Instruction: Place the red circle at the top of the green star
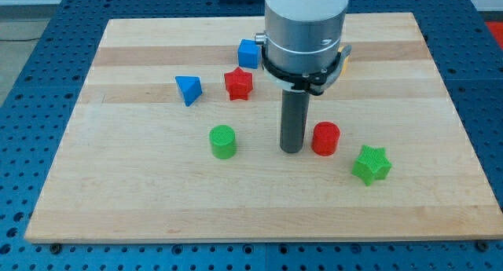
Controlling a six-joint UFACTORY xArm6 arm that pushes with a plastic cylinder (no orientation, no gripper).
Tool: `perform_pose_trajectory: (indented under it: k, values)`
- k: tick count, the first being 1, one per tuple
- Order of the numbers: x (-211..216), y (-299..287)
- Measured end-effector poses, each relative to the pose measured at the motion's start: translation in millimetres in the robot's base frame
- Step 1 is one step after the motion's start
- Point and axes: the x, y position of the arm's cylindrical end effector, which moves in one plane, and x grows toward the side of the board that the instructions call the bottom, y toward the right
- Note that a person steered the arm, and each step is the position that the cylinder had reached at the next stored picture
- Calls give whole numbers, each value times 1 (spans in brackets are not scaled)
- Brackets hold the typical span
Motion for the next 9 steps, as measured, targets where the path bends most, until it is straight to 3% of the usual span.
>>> perform_pose_trajectory:
  k: [4,9]
  values:
    - [-10,40]
    - [13,36]
